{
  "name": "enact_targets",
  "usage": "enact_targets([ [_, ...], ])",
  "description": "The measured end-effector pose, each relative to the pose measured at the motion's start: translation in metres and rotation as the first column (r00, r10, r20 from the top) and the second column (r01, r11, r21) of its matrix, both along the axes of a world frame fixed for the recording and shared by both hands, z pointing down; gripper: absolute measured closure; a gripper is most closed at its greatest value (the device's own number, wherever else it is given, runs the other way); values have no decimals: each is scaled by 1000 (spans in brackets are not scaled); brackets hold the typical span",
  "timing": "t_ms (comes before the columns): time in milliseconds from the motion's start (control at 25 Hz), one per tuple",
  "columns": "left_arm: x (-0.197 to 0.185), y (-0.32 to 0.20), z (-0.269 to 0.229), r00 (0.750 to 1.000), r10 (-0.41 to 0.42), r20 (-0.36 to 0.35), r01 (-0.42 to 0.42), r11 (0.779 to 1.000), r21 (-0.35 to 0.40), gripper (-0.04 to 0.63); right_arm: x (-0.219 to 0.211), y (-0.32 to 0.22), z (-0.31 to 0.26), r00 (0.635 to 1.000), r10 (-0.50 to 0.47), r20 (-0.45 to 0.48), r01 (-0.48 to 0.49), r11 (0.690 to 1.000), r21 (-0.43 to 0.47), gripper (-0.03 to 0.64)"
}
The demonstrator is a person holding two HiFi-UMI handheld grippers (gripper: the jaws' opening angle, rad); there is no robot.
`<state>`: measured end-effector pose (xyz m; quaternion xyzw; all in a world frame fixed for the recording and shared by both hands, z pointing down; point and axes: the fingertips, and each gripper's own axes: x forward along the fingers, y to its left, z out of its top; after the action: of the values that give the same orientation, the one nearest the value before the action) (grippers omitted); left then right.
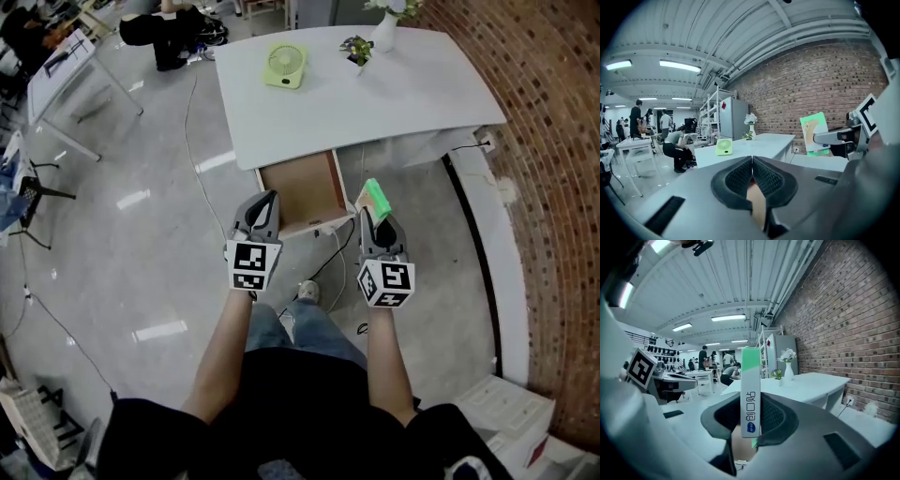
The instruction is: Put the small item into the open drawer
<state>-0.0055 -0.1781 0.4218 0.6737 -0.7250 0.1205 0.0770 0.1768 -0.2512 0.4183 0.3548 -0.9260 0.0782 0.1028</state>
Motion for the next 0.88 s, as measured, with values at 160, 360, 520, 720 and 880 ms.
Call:
enact_targets([
  [160,-1,-4,5,998,-57,11,57,998,-18,572,-8,-21,13,998,-66,-10,66,998,-22,533],
  [360,-13,-2,13,993,-122,5,122,992,-37,572,-26,-33,27,992,-123,-27,122,992,-43,534],
  [520,-20,-4,17,990,-143,-4,142,989,-45,572,-39,-41,36,988,-150,-40,147,987,-59,534],
  [720,-30,-10,28,988,-153,-19,152,987,-62,572,-56,-49,47,982,-177,-61,172,982,-78,534],
  [880,-39,-18,38,989,-144,-24,142,987,-76,572,-71,-55,57,979,-187,-83,180,980,-91,534],
])
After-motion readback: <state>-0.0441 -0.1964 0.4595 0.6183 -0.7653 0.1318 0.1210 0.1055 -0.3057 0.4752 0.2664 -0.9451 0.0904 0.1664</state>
